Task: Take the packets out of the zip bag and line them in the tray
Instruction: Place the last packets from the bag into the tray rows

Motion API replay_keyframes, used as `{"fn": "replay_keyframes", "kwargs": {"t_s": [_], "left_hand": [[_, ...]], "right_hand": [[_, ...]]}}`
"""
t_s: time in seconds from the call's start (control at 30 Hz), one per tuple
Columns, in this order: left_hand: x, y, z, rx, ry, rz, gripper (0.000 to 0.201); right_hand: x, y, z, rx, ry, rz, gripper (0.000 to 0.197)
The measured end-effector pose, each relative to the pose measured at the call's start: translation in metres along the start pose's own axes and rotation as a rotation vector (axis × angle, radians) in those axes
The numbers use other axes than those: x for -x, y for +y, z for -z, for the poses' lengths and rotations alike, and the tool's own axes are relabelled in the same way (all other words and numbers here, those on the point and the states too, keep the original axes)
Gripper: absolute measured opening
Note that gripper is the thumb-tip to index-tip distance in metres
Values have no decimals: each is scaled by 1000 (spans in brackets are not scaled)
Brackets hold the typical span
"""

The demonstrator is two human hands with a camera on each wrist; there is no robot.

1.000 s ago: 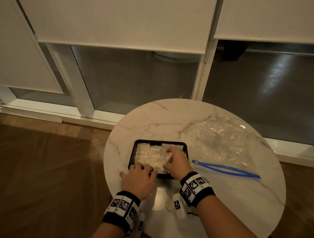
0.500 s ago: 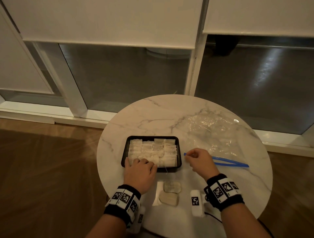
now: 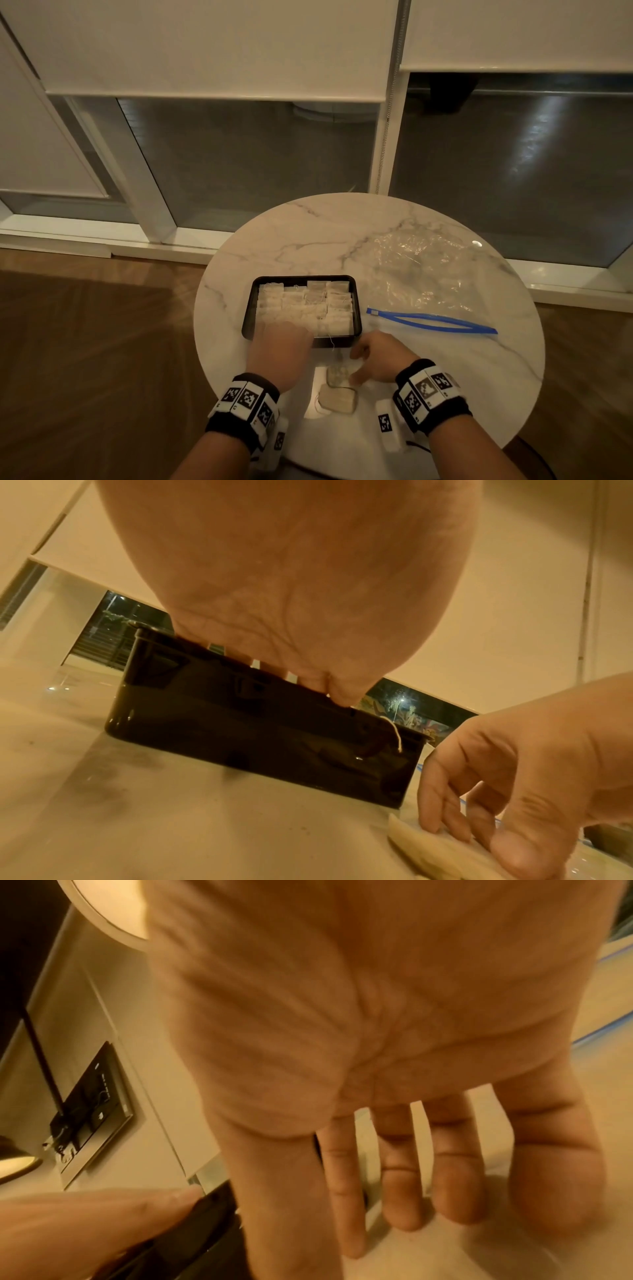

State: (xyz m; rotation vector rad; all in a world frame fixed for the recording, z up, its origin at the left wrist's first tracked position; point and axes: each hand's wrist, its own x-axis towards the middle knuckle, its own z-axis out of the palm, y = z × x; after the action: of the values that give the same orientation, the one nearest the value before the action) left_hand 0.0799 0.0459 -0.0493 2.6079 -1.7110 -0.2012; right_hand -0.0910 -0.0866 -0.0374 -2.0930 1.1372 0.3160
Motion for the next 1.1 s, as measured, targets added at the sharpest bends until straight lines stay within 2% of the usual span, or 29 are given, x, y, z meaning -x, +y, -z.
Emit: {"fn": "replay_keyframes", "kwargs": {"t_s": [0.1,0.23,0.27,0.37,0.43,0.5,0.6,0.87,1.0,1.1], "left_hand": [[0,-2,-1,-3,-11,-22,81],[-1,-2,0,28,-34,15,55],[-1,-1,0,30,-30,15,58],[0,-2,0,25,-2,-7,83],[0,-3,1,36,-4,-16,87],[2,-2,2,58,-8,-24,80],[5,-1,6,144,31,-38,46],[10,15,19,488,277,-244,23],[13,31,34,708,227,-236,19],[12,40,37,810,151,-216,22]], "right_hand": [[2,-2,-4,26,28,4,41],[3,-7,-9,34,54,-19,35],[3,-8,-9,41,52,-23,35],[2,-8,-10,61,51,-18,32],[3,-8,-9,69,46,-9,26],[4,-6,-6,66,41,1,21],[9,-4,3,59,38,18,19],[37,-9,43,-27,13,130,21],[45,-12,58,-141,41,191,22],[49,-15,63,-239,74,297,19]]}}
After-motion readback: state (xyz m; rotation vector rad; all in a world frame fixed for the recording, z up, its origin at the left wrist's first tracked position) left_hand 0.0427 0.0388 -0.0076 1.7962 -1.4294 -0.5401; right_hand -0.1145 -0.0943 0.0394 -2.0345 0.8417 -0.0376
